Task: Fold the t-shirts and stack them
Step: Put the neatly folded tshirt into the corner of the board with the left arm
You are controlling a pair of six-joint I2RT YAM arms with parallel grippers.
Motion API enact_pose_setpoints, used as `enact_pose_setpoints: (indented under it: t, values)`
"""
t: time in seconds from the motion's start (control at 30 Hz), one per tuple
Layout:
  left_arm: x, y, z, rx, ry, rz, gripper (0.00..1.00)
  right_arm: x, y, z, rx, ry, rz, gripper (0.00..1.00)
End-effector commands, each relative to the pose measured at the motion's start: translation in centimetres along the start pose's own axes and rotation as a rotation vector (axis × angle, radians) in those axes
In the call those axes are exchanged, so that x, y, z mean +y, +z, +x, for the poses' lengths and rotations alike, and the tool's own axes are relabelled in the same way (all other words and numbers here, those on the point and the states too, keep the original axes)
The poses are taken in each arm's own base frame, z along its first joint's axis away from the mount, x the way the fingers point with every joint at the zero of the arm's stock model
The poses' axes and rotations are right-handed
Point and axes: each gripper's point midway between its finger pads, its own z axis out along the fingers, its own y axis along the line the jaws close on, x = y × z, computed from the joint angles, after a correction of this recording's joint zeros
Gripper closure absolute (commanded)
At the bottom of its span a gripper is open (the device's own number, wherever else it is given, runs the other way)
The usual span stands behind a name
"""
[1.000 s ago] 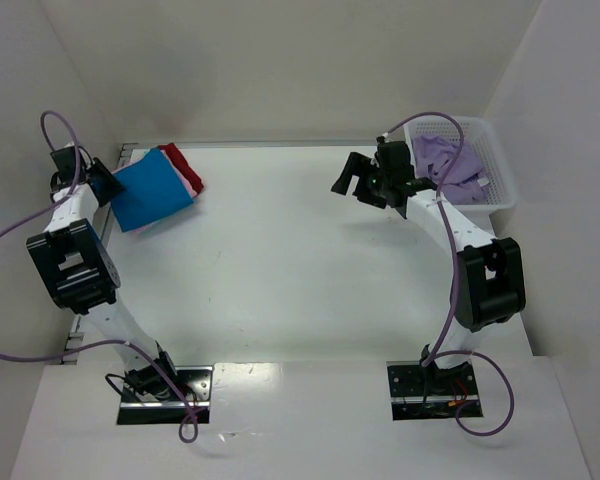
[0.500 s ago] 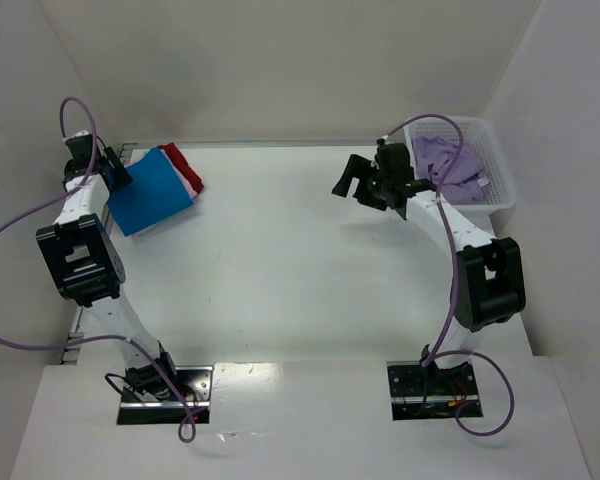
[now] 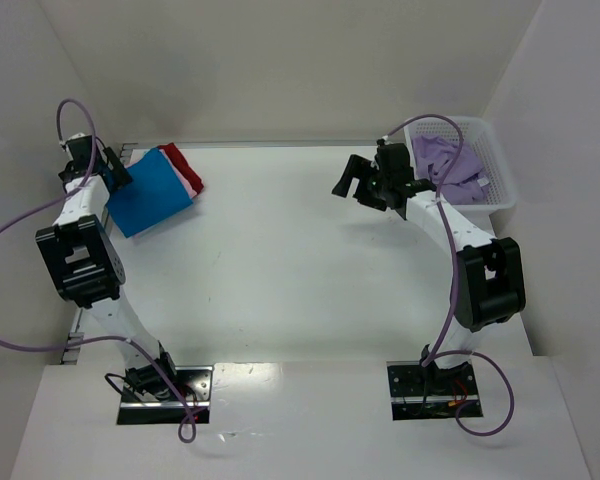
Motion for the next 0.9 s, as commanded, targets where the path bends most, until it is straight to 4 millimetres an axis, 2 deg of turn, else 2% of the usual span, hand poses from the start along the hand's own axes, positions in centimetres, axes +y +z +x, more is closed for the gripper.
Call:
enact_pose_setpoints:
  t: [0.0,0.1,0.13,0.2,0.23,0.27,0.37,0.4,0.43,0.5,0.57,0.6,0.63,0.67,0.7,0.77,0.8,0.87]
  values:
    - [-2.2,-3.7,-5.0,-0.13,-0.043,0.147,0.0,0.2,-1.0,-1.1,-0.044,-0.001,-0.003,0.03]
    - [-4.5,-6.8,-7.2,-0.177,-0.028,0.293,0.0,0.5,-1.3,-1.5,-0.061,-0.005,-0.013,0.03]
    - [-5.9,-7.9,-7.5,-0.183,-0.009,0.387,0.0,0.7,-1.3,-1.4,-0.055,-0.005,-0.022,0.03]
    - [-7.4,-9.5,-8.3,-0.211,0.015,0.487,0.02,0.7,-1.3,-1.4,-0.055,0.004,-0.022,0.03]
    - [-8.7,-10.3,-7.8,-0.191,0.03,0.576,0.03,0.8,-1.6,-1.5,-0.065,0.002,-0.029,0.03]
    - [-9.2,-10.8,-8.1,-0.195,0.035,0.605,0.05,1.1,-1.8,-1.9,-0.08,-0.001,-0.039,0.03]
    - [-10.2,-9.6,-6.7,-0.135,0.042,0.63,0.12,0.7,-1.9,-1.2,-0.069,0.001,-0.031,0.03]
    - [-10.6,-8.7,-5.1,-0.083,0.045,0.628,0.12,0.9,-2.2,-1.4,-0.076,0.0,-0.036,0.03]
    - [-10.7,-8.4,-4.7,-0.07,0.046,0.634,0.16,0.9,-2.2,-1.4,-0.076,0.0,-0.036,0.03]
    - [-11.9,-7.5,-2.9,-0.03,0.061,0.63,0.17,1.0,-2.5,-1.5,-0.078,0.0,-0.037,0.03]
    - [-12.3,-6.3,-1.8,-0.014,0.069,0.587,0.26,1.0,-2.9,-1.8,-0.094,-0.002,-0.031,0.03]
    - [-12.5,-5.0,0.0,0.038,0.075,0.57,0.27,1.0,-3.2,-1.9,-0.1,-0.001,-0.024,0.03]
    - [-13.2,-5.0,-0.5,0.027,0.08,0.58,0.28,0.9,-3.2,-1.9,-0.101,-0.011,-0.024,0.03]
    - [-13.7,-4.6,0.2,0.05,0.087,0.583,0.28,1.1,-3.3,-2.1,-0.101,-0.011,-0.024,0.03]
    - [-13.4,-3.4,1.0,0.073,0.087,0.553,0.28,1.1,-3.3,-2.1,-0.101,-0.011,-0.024,0.02]
    - [-14.5,-2.9,1.2,0.074,0.103,0.538,0.3,1.1,-3.6,-2.4,-0.114,-0.011,-0.02,0.02]
    - [-14.2,-1.7,2.2,0.099,0.104,0.51,0.3,1.3,-3.7,-2.7,-0.122,-0.013,-0.024,0.02]
    - [-14.0,-0.7,2.4,0.103,0.112,0.457,0.3,1.3,-3.9,-3.0,-0.127,-0.003,-0.017,0.02]
